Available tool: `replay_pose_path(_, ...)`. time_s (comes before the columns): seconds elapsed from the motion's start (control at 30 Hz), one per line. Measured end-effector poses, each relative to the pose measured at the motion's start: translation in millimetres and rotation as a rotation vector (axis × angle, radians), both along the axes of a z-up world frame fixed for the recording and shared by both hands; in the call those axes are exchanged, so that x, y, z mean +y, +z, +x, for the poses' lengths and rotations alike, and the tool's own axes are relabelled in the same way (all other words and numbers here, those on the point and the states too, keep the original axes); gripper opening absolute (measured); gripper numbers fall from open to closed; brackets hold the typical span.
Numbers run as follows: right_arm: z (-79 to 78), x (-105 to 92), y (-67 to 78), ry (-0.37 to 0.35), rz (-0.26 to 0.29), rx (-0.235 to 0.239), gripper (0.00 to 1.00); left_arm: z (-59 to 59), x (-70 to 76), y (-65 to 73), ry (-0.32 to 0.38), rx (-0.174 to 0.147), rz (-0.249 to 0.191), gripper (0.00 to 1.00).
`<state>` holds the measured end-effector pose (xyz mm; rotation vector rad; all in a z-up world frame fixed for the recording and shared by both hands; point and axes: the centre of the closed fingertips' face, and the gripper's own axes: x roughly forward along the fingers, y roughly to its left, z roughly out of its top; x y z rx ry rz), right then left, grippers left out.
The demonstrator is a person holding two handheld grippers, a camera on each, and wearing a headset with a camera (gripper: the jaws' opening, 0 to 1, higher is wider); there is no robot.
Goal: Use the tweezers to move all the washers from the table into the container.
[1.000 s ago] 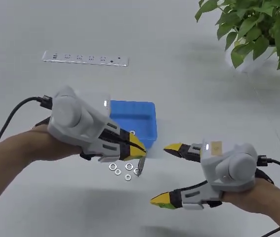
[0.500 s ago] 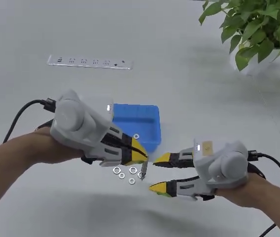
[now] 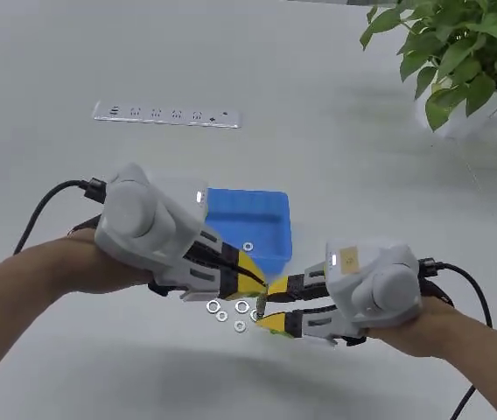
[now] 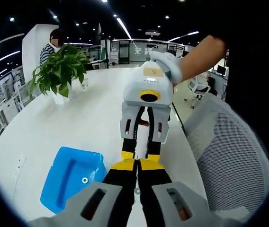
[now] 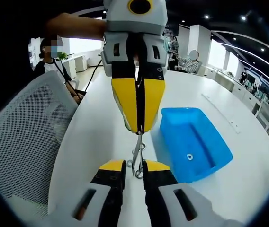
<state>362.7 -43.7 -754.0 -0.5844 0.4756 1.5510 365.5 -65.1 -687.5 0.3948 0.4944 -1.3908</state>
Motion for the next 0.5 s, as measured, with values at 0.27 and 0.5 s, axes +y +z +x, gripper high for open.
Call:
replay_pose_path(0.27, 3.0, 1.8, -1.5, 0.023, -0.008, -0.012, 0.1, 0.0, 0.2, 0.0, -0.013, -0.002, 0.014, 0.04)
replay_pose_path(0.5, 1.0, 1.3, -2.6, 0.058, -0.021, -0.021, 0.09, -0.5, 0.4, -0.7, -0.022, 0.001, 0.021, 0.04)
